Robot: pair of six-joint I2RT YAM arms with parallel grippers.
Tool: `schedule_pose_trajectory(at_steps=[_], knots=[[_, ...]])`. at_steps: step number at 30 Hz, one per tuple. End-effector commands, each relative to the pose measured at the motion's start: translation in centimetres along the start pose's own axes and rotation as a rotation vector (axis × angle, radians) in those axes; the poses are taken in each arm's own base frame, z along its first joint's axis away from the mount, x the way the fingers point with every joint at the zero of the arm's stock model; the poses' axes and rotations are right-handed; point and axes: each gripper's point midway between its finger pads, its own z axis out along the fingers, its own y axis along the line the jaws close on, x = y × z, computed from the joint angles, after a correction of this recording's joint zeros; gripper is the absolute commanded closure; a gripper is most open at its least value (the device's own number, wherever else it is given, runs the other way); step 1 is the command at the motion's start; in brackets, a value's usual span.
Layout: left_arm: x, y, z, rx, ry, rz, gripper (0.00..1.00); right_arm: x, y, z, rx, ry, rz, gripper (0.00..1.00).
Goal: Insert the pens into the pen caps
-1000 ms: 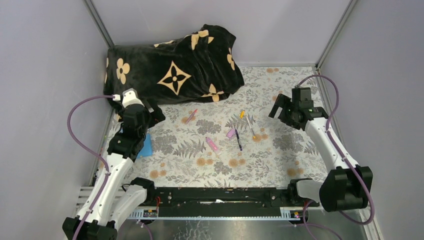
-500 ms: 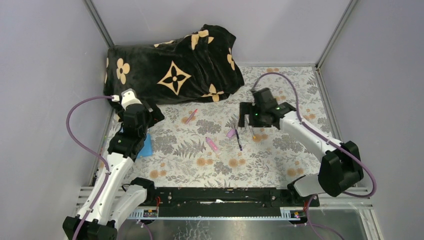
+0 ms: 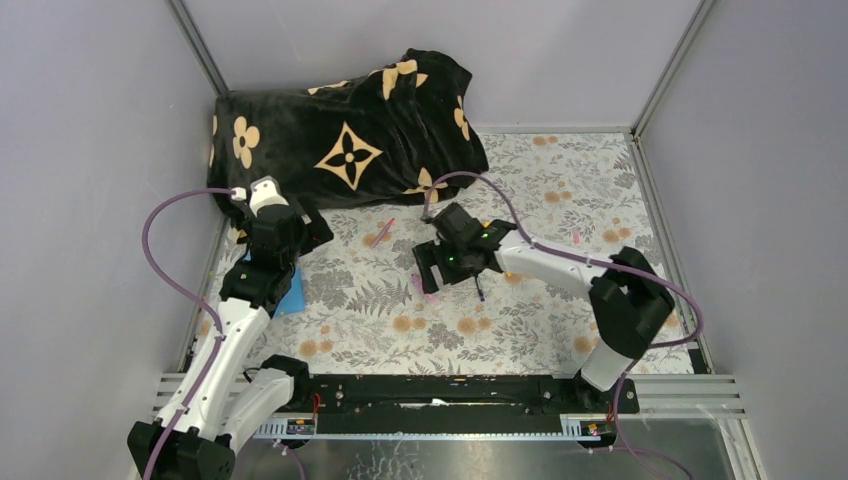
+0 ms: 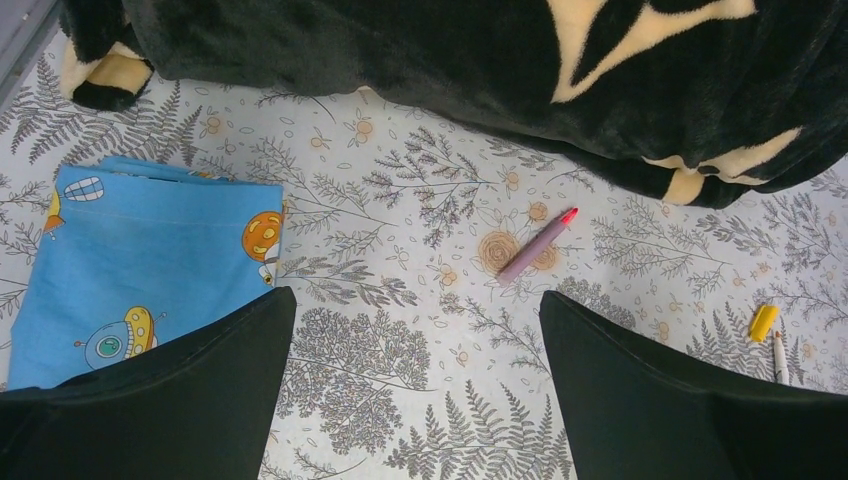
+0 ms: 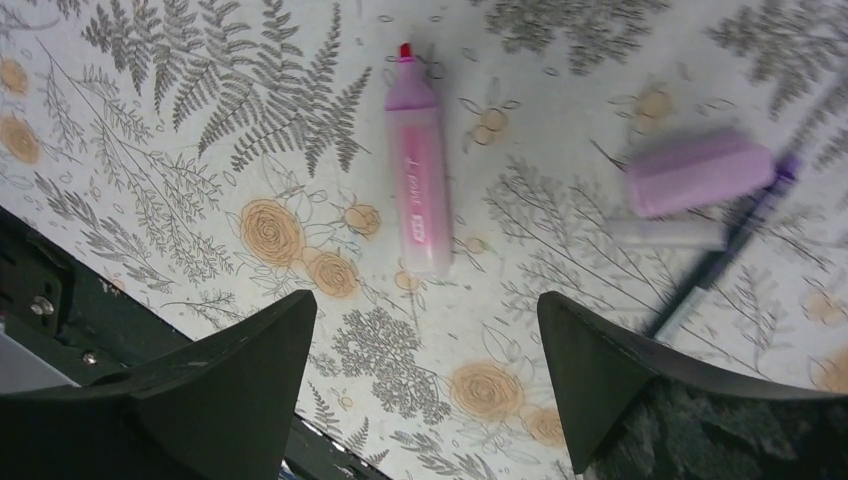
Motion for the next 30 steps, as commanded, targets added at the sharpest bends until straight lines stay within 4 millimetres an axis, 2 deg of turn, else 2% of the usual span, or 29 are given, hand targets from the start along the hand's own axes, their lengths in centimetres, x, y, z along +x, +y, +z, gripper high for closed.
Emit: schedule_pose_trajectory(at_steps=[1, 8, 13, 23, 30], knots=[[-1.0, -0.4, 0.0, 0.016, -0.019, 0.006, 0.01, -0.3, 1.9, 1.4, 0.028, 0.025, -0.128, 0.11], [-0.8, -0.5, 0.1, 0.023, -0.007, 0.013, 0.02, 0.9, 1.9, 3.7, 0.150, 0.071, -0.254, 0.12], [-0.7, -0.6, 0.2, 0.025, -0.004, 0.016, 0.01, 1.9, 2.2, 4.8, 0.154, 0.096, -0.289, 0.20], [-0.6, -0.7, 0.3, 0.029, 0.003, 0.018, 0.02, 3.2, 1.2, 6.0, 0.179, 0.129, -0.293, 0.35], [-0.6, -0.7, 0.3, 0.029, 0.003, 0.019, 0.02, 4.1, 0.7, 6.3, 0.195, 0.151, -0.303, 0.40]])
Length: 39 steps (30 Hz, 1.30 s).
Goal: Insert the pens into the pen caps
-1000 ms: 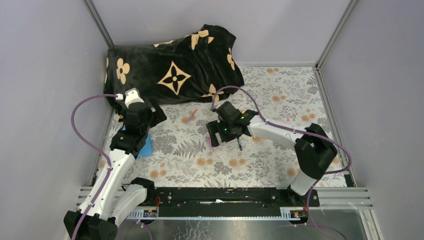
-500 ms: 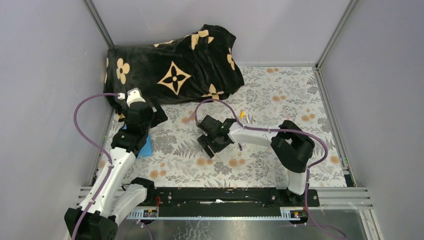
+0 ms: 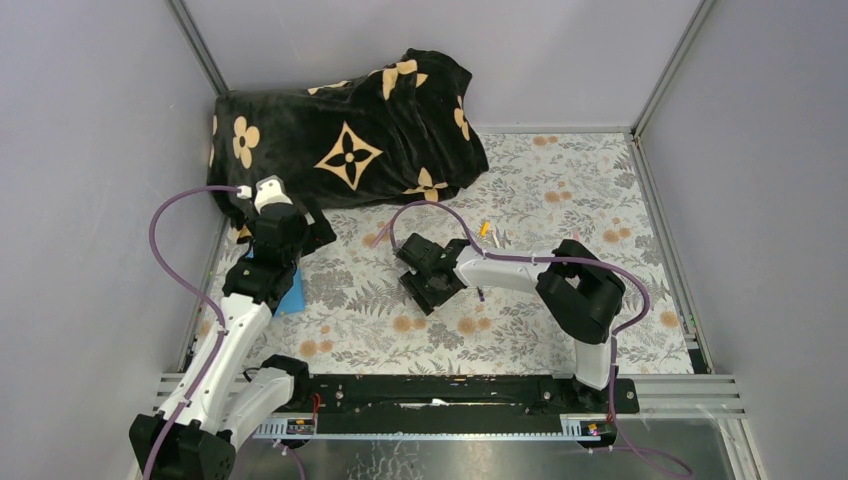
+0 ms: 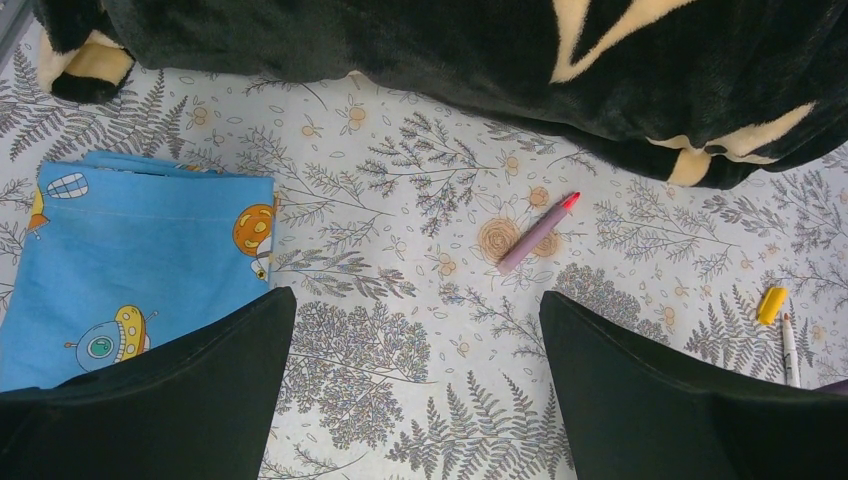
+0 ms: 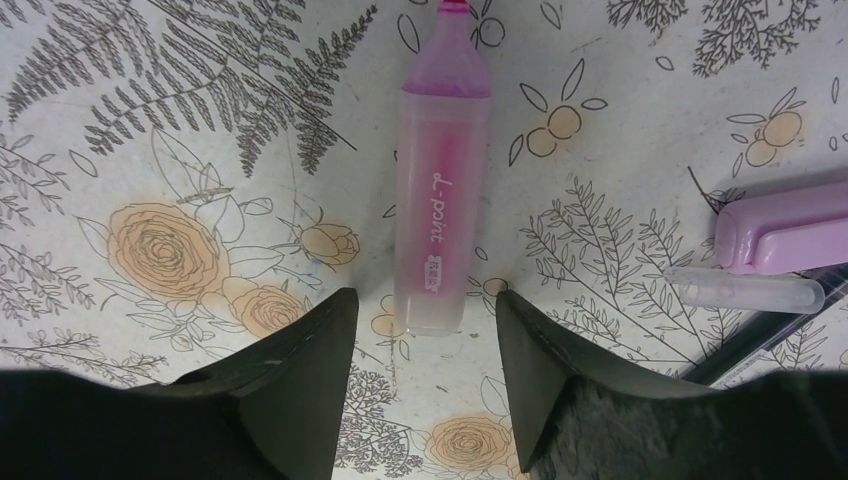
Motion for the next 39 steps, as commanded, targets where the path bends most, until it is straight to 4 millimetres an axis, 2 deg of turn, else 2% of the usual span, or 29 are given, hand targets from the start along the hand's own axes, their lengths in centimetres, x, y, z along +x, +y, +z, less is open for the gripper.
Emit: schedule_pose_trajectory(at_steps=[1, 14, 23, 27, 34, 36, 39], knots=[[-1.4, -0.4, -0.1, 0.012, -0.033, 0.000, 0.02, 0.3, -0.2, 0.5, 0.028, 0.001, -0.028, 0.40], [-1.4, -0.3, 0.0, 0.007, -0.029, 0.002, 0.02, 1.9, -0.3, 1.3, 0.050, 0.046, -0.058, 0.53], [-1.6, -0.3, -0.4, 0.012, -0.039, -0.015, 0.02, 1.3, 0.1, 0.1, 0.015, -0.036, -0.028, 0.71], [-2.0, -1.0, -1.5, 0.058, -0.056, -0.081, 0.02, -0.1, 0.5, -1.5, -0.018, -0.129, -0.004, 0.72], [-4.3, -5.1, -5.5, 0.301, -0.091, -0.190, 0.02, -3.5, 2.1, -6.4, -0.138, -0.361, 0.084, 0.74], [-4.4, -6.2, -6.5, 0.372, -0.079, -0.221, 0.01, -4.3, 2.7, -8.0, -0.186, -0.424, 0.133, 0.76], [-3.0, -8.2, -7.4, 0.490, -0.005, -0.275, 0.02, -5.6, 3.6, -10.5, -0.264, -0.506, 0.201, 0.76]])
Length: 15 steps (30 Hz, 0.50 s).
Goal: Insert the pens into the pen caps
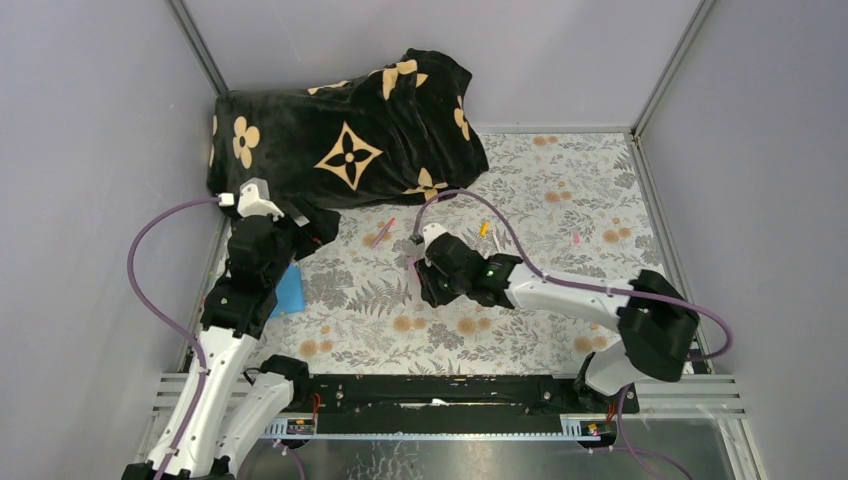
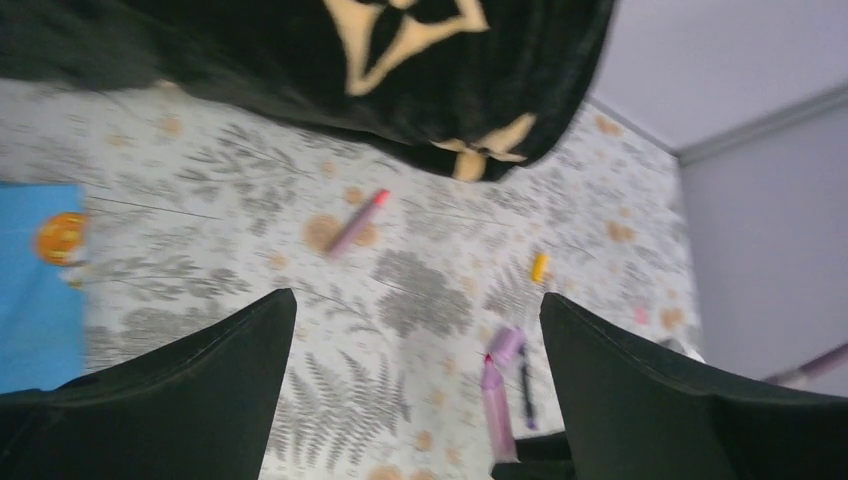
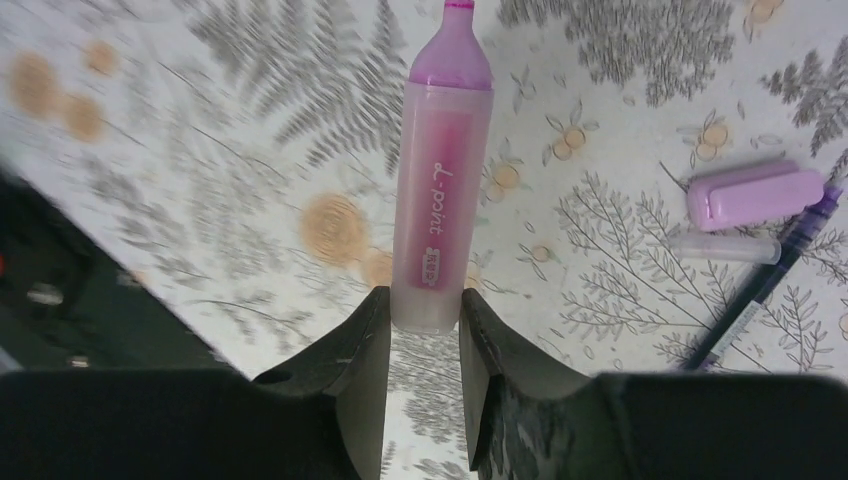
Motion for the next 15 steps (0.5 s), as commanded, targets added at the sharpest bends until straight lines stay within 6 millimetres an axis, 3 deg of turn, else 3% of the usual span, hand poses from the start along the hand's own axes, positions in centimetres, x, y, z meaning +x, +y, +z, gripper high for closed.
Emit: schedule_pose_trajectory(at_steps=[1, 7, 15], knots=[[1.0, -4.6, -1.2, 0.234, 0.083, -0.132, 0.02, -5.4, 3.5, -3.7, -0.162, -0.225, 0.138, 0.76], [2.5, -8.1, -1.9, 0.420, 0.152, -0.240, 0.01, -7.8, 4.2, -6.3, -0.206, -0.329, 0.214, 0.76], [5.5, -11.7, -1.8, 0.505, 0.253, -0.185, 0.02, -10.0, 4.2, -8.8, -0.224, -0.448, 0.264, 0.76]])
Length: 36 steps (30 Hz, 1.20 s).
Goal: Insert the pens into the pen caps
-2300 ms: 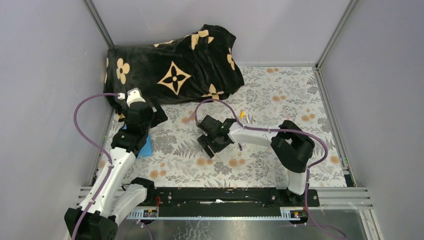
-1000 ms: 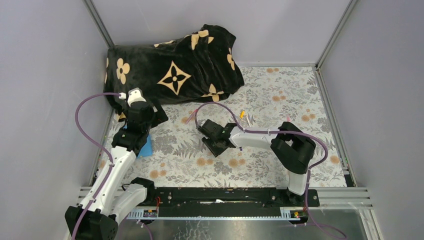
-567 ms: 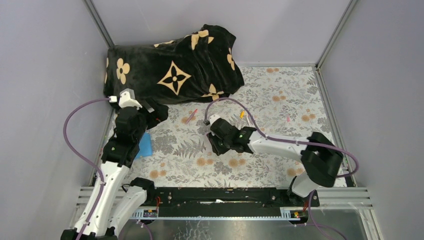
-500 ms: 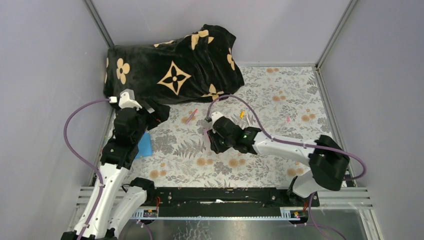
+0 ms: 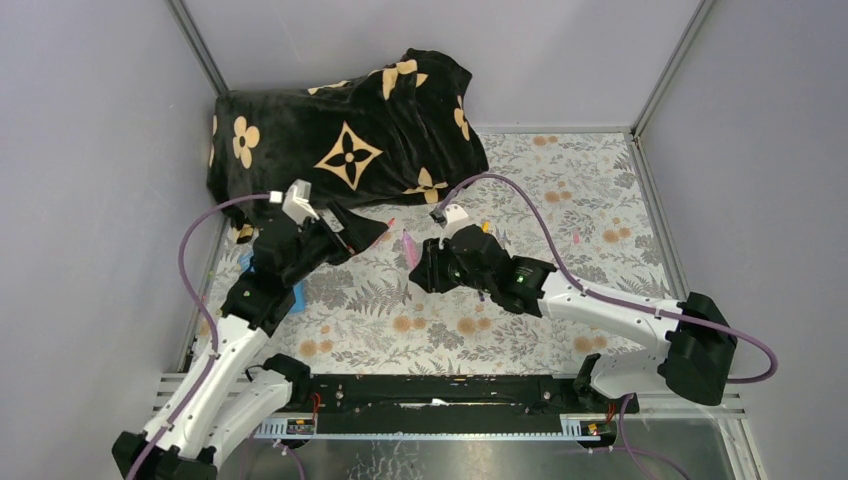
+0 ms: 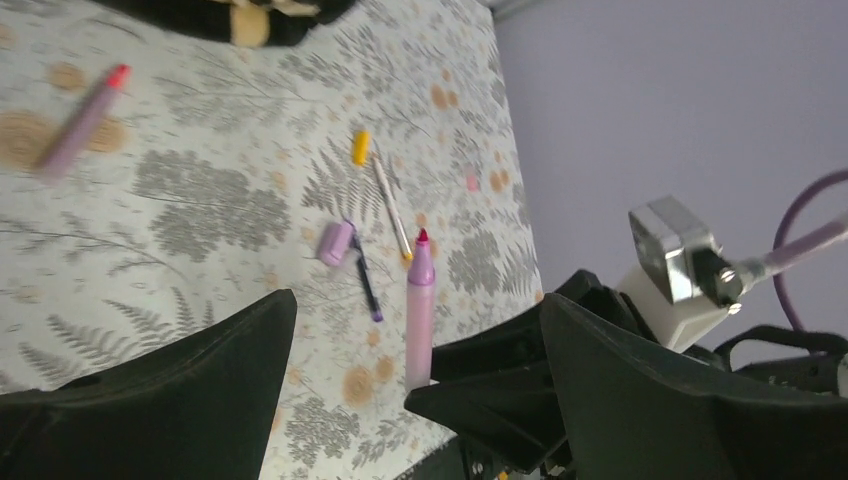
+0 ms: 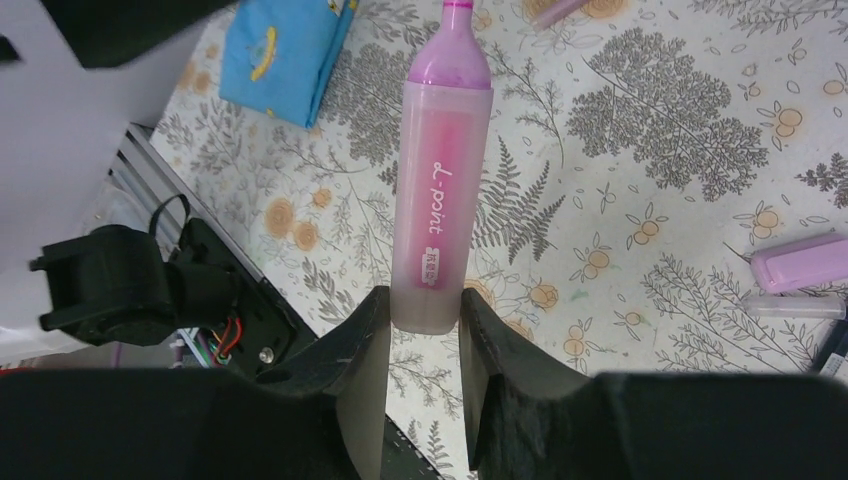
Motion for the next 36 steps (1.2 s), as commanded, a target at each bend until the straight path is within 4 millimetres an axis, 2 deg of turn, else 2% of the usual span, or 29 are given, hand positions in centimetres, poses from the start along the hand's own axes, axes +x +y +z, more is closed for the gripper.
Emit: schedule_pose_trajectory(at_steps=[1, 8, 12, 21, 31, 33, 36], knots=[[1.0, -3.3, 1.1, 0.110, 0.028, 0.031, 0.02, -3.2, 1.7, -1.3, -0.046, -0.124, 0.036, 0.76], [3.6, -4.0, 3.1, 0.102, 0.082, 0.066, 0.08, -4.2, 1.8, -2.5, -0.051, -0.165, 0.033, 0.76], [4.2, -4.1, 3.7, 0.105, 0.099, 0.072, 0.16, -4.5, 1.9, -2.8, -0.051, -0.174, 0.028, 0.76], [4.8, -4.7, 4.5, 0.120, 0.117, 0.096, 0.41, -4.8, 1.9, -3.2, -0.057, -0.199, 0.031, 0.75], [5.9, -5.0, 4.9, 0.140, 0.146, 0.104, 0.44, -5.2, 2.2, -3.1, -0.072, -0.208, 0.011, 0.75], [6.1, -5.0, 5.0, 0.139, 0.149, 0.106, 0.46, -5.2, 2.3, -3.2, -0.080, -0.214, 0.014, 0.75], [6.3, -5.0, 5.1, 0.144, 0.155, 0.110, 0.55, -5.3, 2.4, -3.4, -0.089, -0.223, 0.018, 0.75]])
